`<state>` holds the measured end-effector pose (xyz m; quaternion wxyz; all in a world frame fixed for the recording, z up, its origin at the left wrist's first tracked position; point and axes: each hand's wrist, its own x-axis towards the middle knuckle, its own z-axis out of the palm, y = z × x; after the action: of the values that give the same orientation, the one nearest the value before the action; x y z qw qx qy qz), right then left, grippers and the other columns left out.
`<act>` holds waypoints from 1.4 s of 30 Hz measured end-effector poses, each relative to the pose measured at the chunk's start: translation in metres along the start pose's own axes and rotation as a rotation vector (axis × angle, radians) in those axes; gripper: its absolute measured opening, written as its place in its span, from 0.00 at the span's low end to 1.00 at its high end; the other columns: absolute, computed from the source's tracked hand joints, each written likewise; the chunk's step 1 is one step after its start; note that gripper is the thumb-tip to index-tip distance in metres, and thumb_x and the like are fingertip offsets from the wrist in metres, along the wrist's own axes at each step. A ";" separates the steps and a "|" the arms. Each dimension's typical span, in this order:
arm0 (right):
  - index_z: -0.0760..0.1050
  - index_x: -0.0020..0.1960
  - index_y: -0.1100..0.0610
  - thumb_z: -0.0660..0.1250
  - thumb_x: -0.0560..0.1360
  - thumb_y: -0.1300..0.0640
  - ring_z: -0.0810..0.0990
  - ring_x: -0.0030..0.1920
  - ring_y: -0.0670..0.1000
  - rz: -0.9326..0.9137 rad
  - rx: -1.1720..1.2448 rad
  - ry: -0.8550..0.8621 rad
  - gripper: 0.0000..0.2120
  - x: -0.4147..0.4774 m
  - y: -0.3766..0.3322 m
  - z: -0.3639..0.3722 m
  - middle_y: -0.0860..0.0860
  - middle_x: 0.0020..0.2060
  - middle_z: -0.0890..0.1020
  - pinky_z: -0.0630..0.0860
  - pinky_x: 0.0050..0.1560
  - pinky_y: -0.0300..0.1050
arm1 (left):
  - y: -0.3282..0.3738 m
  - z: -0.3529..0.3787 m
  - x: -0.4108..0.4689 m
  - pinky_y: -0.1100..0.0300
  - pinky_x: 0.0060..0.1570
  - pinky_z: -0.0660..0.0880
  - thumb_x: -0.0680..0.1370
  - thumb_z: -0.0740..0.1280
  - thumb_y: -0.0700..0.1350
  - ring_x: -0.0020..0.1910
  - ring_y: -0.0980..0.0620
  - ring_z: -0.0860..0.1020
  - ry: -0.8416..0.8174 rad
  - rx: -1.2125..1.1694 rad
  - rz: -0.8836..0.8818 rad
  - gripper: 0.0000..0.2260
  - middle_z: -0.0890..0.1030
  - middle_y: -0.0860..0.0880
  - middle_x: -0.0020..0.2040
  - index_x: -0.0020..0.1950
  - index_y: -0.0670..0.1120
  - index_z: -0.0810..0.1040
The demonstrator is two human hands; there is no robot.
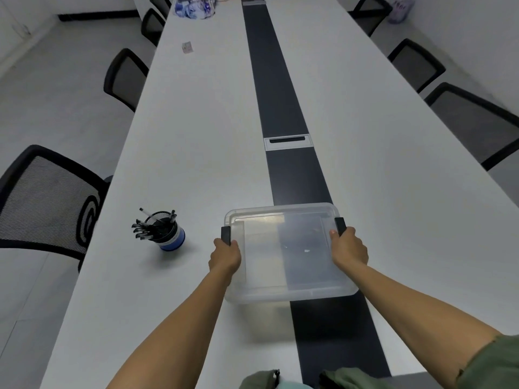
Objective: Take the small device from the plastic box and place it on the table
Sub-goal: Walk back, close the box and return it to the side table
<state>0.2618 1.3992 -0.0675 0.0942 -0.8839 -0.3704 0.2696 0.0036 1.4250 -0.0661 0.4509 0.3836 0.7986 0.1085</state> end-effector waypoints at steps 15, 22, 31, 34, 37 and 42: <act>0.71 0.59 0.59 0.56 0.81 0.42 0.77 0.44 0.56 -0.334 -0.138 0.077 0.20 0.010 -0.109 -0.082 0.56 0.49 0.79 0.74 0.44 0.48 | 0.053 -0.101 0.011 0.51 0.51 0.74 0.79 0.57 0.56 0.54 0.39 0.77 0.202 0.169 0.291 0.20 0.78 0.41 0.56 0.60 0.40 0.71; 0.68 0.68 0.61 0.56 0.81 0.44 0.77 0.53 0.61 -0.541 -0.117 0.096 0.24 -0.017 -0.187 -0.115 0.59 0.60 0.78 0.71 0.47 0.50 | 0.063 -0.180 -0.028 0.52 0.49 0.72 0.80 0.56 0.58 0.48 0.43 0.74 0.453 0.026 0.334 0.23 0.77 0.43 0.53 0.59 0.39 0.73; 0.66 0.71 0.60 0.56 0.80 0.45 0.75 0.61 0.64 -0.927 -0.126 -0.028 0.25 -0.126 -0.269 -0.094 0.61 0.64 0.76 0.71 0.54 0.53 | -0.040 -0.261 -0.132 0.51 0.46 0.71 0.79 0.56 0.57 0.47 0.41 0.76 0.794 -0.255 0.155 0.25 0.80 0.39 0.55 0.58 0.36 0.76; 0.65 0.71 0.60 0.56 0.80 0.45 0.75 0.61 0.64 -1.051 -0.143 -0.095 0.26 -0.180 -0.288 -0.068 0.62 0.64 0.76 0.72 0.56 0.53 | -0.096 -0.284 -0.171 0.48 0.52 0.74 0.77 0.56 0.59 0.53 0.38 0.78 0.883 -0.311 0.035 0.26 0.80 0.39 0.54 0.56 0.37 0.76; 0.67 0.68 0.61 0.57 0.79 0.45 0.76 0.59 0.65 -1.162 -0.147 -0.157 0.24 -0.242 -0.303 -0.039 0.63 0.62 0.77 0.70 0.51 0.52 | -0.156 -0.305 -0.211 0.52 0.44 0.71 0.78 0.56 0.58 0.43 0.41 0.75 0.971 -0.334 -0.053 0.20 0.77 0.42 0.44 0.41 0.41 0.72; 0.68 0.66 0.62 0.55 0.77 0.45 0.77 0.57 0.65 -1.361 -0.190 -0.281 0.25 -0.358 -0.320 0.020 0.64 0.60 0.78 0.70 0.51 0.51 | -0.262 -0.334 -0.280 0.55 0.39 0.68 0.78 0.56 0.58 0.36 0.44 0.72 1.103 -0.391 -0.190 0.19 0.73 0.46 0.38 0.42 0.42 0.68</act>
<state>-0.1504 1.3719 0.1782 0.1156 -0.4168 -0.8722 0.2287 -0.3161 1.1049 0.1661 0.0392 0.1070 0.9110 0.3963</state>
